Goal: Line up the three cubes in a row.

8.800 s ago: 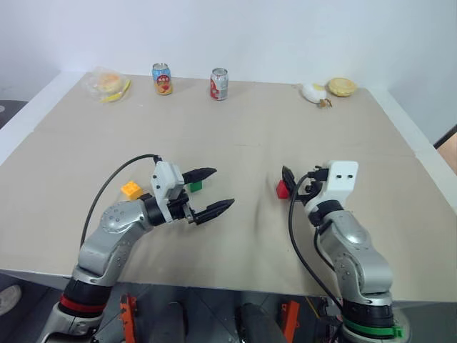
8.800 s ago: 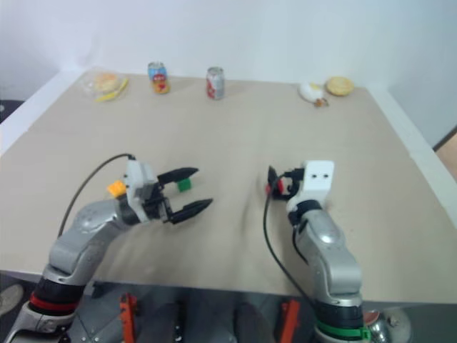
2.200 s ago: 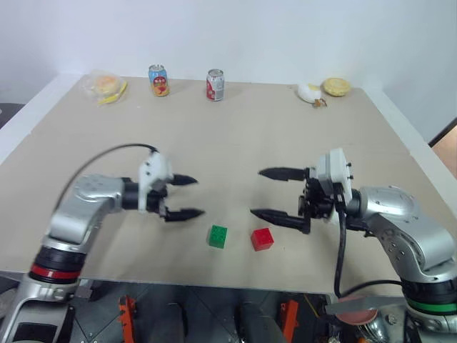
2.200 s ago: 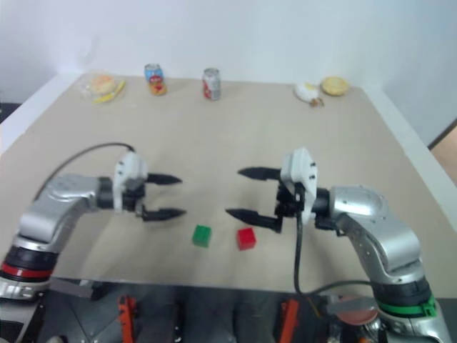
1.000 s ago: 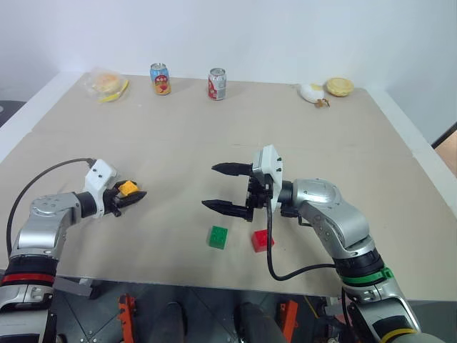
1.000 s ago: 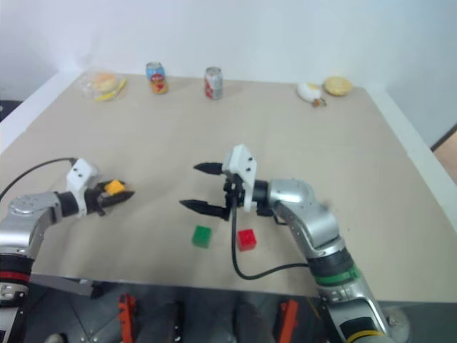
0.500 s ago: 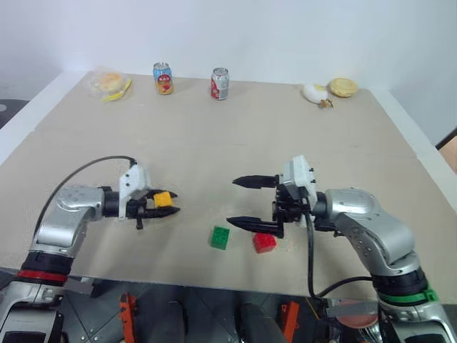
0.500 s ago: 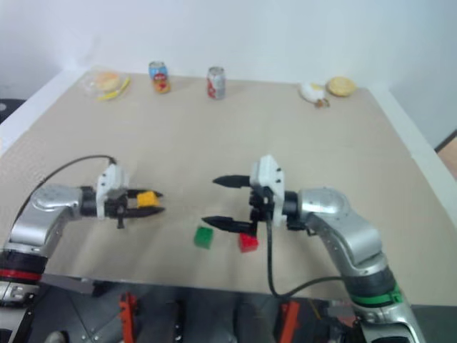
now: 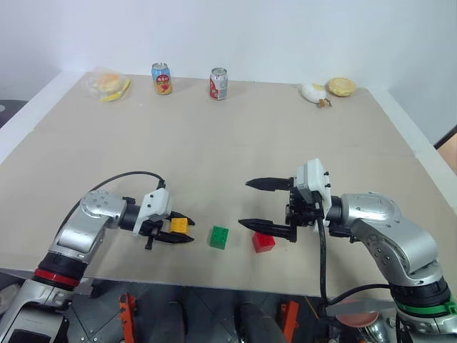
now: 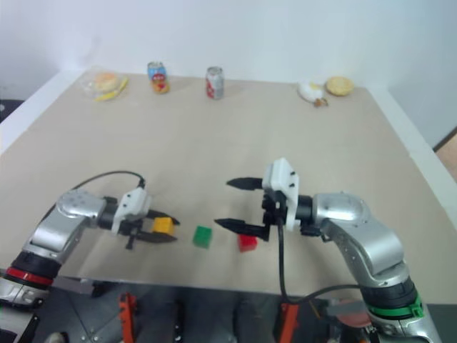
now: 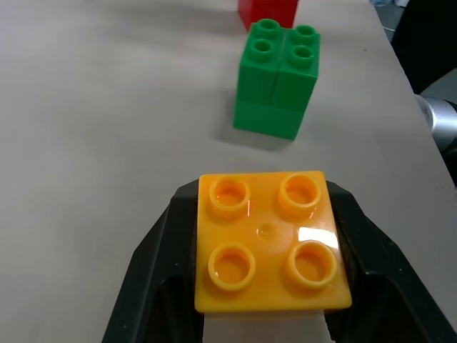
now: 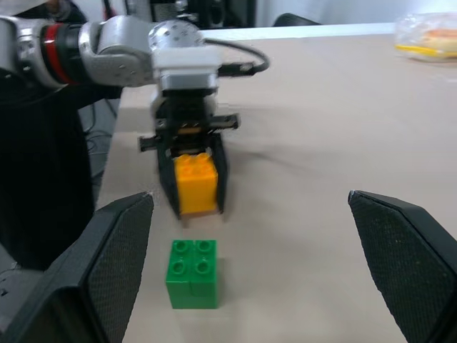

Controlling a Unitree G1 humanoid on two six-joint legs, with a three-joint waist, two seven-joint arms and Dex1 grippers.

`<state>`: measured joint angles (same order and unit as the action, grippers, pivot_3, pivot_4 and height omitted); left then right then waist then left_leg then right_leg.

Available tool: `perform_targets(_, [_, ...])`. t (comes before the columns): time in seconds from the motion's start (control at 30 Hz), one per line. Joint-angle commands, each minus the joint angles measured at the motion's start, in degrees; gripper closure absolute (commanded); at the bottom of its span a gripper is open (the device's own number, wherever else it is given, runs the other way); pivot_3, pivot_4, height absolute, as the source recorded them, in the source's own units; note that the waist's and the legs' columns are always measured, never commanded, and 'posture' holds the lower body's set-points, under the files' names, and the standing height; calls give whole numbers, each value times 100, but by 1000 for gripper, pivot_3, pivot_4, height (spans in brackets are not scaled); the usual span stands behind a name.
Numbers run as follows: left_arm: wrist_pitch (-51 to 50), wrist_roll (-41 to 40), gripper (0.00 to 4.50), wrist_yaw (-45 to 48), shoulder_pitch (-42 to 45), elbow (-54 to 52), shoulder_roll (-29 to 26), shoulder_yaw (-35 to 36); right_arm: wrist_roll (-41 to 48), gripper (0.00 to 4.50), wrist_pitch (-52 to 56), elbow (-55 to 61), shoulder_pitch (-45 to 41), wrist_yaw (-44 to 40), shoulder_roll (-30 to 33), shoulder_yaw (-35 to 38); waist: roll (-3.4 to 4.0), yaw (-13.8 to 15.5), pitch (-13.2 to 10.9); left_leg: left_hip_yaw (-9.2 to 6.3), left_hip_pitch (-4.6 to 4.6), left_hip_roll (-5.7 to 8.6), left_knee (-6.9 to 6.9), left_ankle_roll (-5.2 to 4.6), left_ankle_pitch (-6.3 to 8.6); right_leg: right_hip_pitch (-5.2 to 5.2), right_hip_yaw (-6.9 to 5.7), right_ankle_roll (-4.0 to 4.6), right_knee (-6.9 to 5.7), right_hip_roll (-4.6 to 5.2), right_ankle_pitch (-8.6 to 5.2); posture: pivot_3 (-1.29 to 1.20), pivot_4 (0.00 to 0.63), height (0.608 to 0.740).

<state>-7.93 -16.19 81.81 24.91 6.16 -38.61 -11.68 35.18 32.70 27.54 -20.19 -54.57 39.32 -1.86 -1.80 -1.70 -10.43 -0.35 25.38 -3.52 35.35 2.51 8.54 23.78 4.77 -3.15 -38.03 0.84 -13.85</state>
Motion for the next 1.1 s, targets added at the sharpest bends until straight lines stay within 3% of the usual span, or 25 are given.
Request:
perform_targets(0.03, [8,-11,3107,58,51,-219,29,-80,134,0,20,296,47,55,82,198,0,0,0,0,0,0,0,0,0,0,0,0,0,0,0,0,150,733])
perform_targets(0.7, [259,196,3107,202,121,99,22,-276,181,0,35,316,66,117,123,200,0,0,0,0,0,0,2,0,0,0,1,1,0,-1,0,0,150,733])
perform_targets(0.77, [258,183,2067,164,128,83,47,-261,179,0,32,308,63,112,120,193,0,0,0,0,0,0,2,0,0,0,2,1,0,-1,0,0,150,733])
perform_targets(0.97, [191,66,92,236,127,-65,18,-193,180,0,21,292,53,68,133,189,0,0,0,1,0,0,2,0,0,-1,2,0,0,-1,0,0,150,733])
perform_targets(1.1, [24,-131,35,234,162,-245,-16,-37,208,0,15,315,63,17,162,214,0,0,0,0,0,0,2,0,0,0,2,0,0,-1,0,0,150,733])
